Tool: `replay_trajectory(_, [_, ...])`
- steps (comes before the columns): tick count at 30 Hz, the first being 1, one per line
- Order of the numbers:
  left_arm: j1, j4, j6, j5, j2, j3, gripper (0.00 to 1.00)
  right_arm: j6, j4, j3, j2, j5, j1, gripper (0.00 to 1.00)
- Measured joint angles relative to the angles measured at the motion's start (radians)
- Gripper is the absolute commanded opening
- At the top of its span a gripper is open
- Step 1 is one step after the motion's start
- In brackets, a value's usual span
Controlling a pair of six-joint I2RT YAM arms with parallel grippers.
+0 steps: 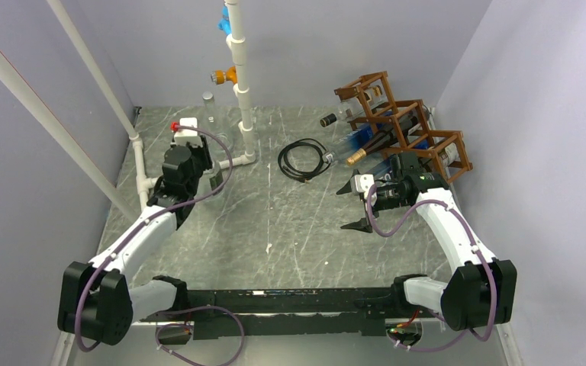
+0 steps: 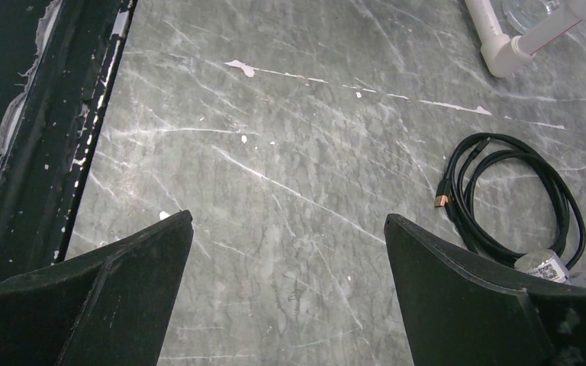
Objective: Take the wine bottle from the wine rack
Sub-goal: Place the wine bottle at the center of the board.
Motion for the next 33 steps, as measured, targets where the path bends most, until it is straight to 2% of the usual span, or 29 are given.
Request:
replay_trajectory(17, [0.148, 0.133, 0.045, -0.024, 0.198, 0.122, 0.0, -0.011, -0.004, 0.0, 0.002, 0.002, 0.0, 1.0])
replay_trajectory(33, [0.23, 0.203, 0.058, 0.051, 0.389, 0.249, 0.0, -0.03, -0.026, 0.0, 0.025, 0.002, 0.0, 1.0])
